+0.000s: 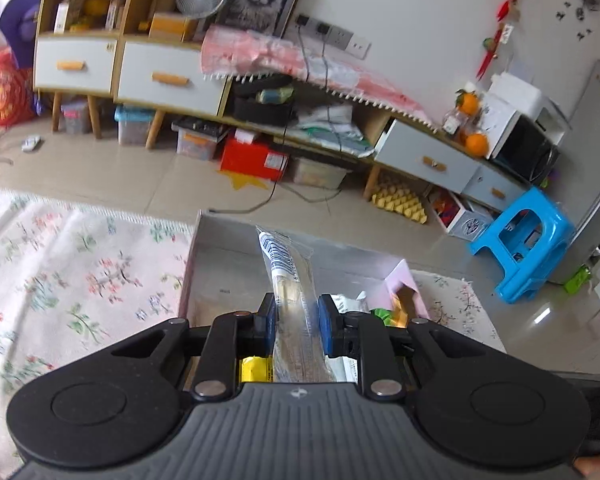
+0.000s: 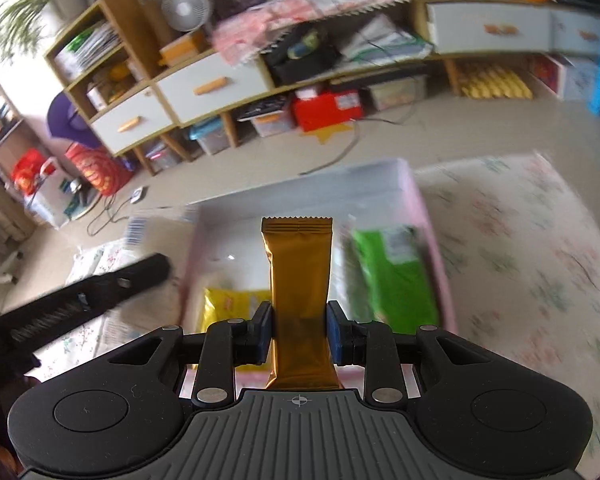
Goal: Organize snacks
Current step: 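Lower the gold bar and clear roll into the box and open both grippers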
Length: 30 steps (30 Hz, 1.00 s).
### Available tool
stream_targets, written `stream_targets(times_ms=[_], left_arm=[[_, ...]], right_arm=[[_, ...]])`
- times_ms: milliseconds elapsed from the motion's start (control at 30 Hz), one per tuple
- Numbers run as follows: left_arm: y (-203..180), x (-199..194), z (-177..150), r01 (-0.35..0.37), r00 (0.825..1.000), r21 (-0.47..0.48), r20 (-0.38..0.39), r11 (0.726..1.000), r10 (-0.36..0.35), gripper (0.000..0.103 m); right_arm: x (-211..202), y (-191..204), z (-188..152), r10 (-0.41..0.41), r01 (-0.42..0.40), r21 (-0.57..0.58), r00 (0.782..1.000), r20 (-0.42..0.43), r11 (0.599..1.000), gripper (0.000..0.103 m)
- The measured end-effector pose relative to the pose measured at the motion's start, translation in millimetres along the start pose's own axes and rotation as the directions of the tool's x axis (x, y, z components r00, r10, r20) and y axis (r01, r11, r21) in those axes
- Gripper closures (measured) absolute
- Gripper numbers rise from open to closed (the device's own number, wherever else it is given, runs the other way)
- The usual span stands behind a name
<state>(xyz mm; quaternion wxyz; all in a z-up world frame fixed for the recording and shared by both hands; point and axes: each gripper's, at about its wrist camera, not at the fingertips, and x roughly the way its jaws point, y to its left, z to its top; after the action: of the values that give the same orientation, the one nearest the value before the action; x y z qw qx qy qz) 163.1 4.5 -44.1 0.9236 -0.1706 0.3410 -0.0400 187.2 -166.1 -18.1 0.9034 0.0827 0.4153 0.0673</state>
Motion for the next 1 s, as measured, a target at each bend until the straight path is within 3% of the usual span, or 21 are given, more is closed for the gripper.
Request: stream_targets(times_ms=[133,300,433,467,500,633,733,833,1000], left_arm=[[-1,8,-2,-0.007,1.0,0.004,-0.009,1.0,0.007,0.084],[7,14,-5,-0.011,0.999,-0.048,-0.041,0.999,0.009,0.084],[7,6,-3,-0.009,1.0,-0.051,-0.02,0.999,0.008,0.061],[9,1,-2,0.004,1.0,-0.069,-0.009,0.998,-0.005,0.053],[10,-3,0,0.015,1.0,-0.088,0.004,0.996,-0.015,0.052],[13,-15,4,0.035,0.999,-0.129,0.025,0.991,-0.032,0.056],[15,-28,7,0.028,0.999,-0.14,0.038,0.99,-0.023,0.056],[17,-46,13,-0.011,0.999,-0.155,0.05,0.988,0.019,0.056],[21,-71,12,-0.02,1.0,-0.282,0.011,0.959,0.024,0.05]], right_arm=[[17,5,6,-0.007,0.007,-0.003,1.0,0.003,1.0,0.076],[31,-8,4,0.052,-0.052,0.076,0.999,-0.008,0.996,0.072],[28,-10,1,0.003,-0.003,0.057,1.0,-0.007,0.998,0.067],[25,-10,3,0.01,-0.01,0.056,1.0,0.003,0.998,0.065],[19,-10,4,0.027,-0.028,0.064,0.999,0.018,0.998,0.06],[2,-11,9,0.044,-0.048,0.09,0.998,0.042,0.995,0.057],[-11,-14,8,0.015,-0.018,0.112,0.999,0.029,0.994,0.057],[-23,-19,4,-0.008,0.008,0.144,1.0,-0.001,0.99,0.052],[-55,-19,-4,0.0,0.004,0.148,1.0,-0.03,0.989,0.051]])
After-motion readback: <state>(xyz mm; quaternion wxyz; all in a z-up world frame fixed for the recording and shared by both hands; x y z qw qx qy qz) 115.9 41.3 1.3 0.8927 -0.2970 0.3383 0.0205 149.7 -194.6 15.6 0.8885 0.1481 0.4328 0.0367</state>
